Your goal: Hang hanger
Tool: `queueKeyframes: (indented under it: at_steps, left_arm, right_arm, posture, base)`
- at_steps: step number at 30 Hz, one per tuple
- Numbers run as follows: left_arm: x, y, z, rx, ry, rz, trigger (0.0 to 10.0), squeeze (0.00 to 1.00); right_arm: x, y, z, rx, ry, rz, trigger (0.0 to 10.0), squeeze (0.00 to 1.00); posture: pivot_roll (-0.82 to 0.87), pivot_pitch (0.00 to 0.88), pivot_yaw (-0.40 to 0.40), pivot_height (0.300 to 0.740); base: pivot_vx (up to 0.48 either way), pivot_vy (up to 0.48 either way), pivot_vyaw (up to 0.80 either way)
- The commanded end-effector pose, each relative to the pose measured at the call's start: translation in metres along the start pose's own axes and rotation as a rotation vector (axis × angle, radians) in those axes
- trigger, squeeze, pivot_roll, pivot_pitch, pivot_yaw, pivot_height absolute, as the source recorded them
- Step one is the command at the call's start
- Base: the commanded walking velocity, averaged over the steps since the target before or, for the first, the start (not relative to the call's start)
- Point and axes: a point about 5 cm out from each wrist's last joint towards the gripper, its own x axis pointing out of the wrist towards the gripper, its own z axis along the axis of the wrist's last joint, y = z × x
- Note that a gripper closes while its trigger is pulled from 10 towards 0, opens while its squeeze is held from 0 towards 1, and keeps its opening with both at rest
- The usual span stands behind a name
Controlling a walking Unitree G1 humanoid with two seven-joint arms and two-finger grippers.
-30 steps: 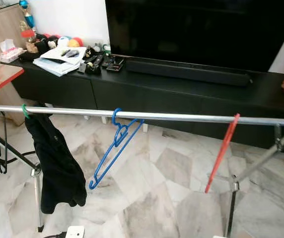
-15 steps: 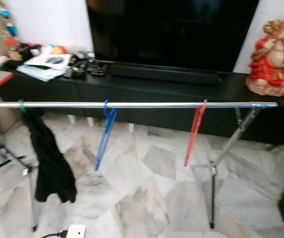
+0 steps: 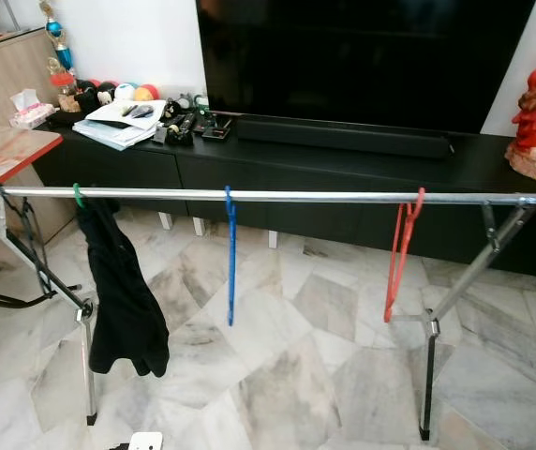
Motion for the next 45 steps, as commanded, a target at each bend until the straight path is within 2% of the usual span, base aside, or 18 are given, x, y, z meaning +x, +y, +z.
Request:
queueKeyframes:
  at_steps: [1, 7, 12, 15, 20, 29, 36, 45]
  left_arm:
    - [0.000, 0.005, 0.000, 0.014, 0.000, 0.017, 10.0, 0.00]
    - [0.000, 0.004, -0.001, 0.030, 0.003, 0.015, 10.0, 0.00]
    - [0.000, 0.004, -0.001, 0.025, 0.004, 0.014, 10.0, 0.00]
    - [0.000, 0.005, -0.001, 0.025, 0.004, 0.014, 10.0, 0.00]
    - [0.000, 0.005, -0.001, 0.025, 0.002, 0.013, 10.0, 0.00]
    - [-0.001, 0.005, -0.002, 0.003, 0.003, 0.013, 10.0, 0.00]
    - [-0.001, 0.005, -0.001, 0.021, 0.000, 0.009, 10.0, 0.00]
    - [-0.001, 0.005, -0.001, 0.020, -0.003, 0.003, 10.0, 0.00]
  right_arm:
    - [0.000, 0.005, -0.004, 0.000, 0.009, 0.016, 10.0, 0.00]
    - [0.001, 0.012, -0.001, 0.003, 0.008, 0.024, 10.0, 0.00]
    - [0.003, 0.027, 0.002, 0.001, 0.006, 0.042, 10.0, 0.00]
    - [0.002, 0.029, -0.001, 0.003, 0.010, 0.045, 10.0, 0.00]
    - [-0.001, 0.019, -0.015, 0.005, 0.025, 0.037, 10.0, 0.00]
    - [-0.001, 0.007, -0.012, 0.006, 0.021, 0.026, 10.0, 0.00]
    - [0.000, 0.007, -0.007, 0.003, 0.016, 0.028, 10.0, 0.00]
    - [0.003, 0.030, 0.005, 0.002, 0.001, 0.052, 10.0, 0.00]
  posture:
    - [-0.02, 0.012, 0.038, 0.740]
    - [-0.02, 0.022, 0.037, 0.740]
    - [-0.02, 0.029, 0.038, 0.740]
    - [-0.02, 0.031, 0.038, 0.740]
    - [-0.02, 0.037, 0.038, 0.740]
    - [-0.02, 0.042, 0.037, 0.740]
    - [-0.02, 0.047, 0.036, 0.740]
    - [-0.02, 0.046, 0.037, 0.740]
  base:
    - [0.000, 0.000, -0.79]
    - [0.000, 0.000, -0.80]
    - [0.000, 0.000, -0.80]
    - [0.000, 0.000, -0.80]
    - [0.000, 0.000, -0.80]
    - [0.000, 0.032, -0.80]
    - [0.000, 0.081, -0.80]
    - [0.000, 0.000, -0.80]
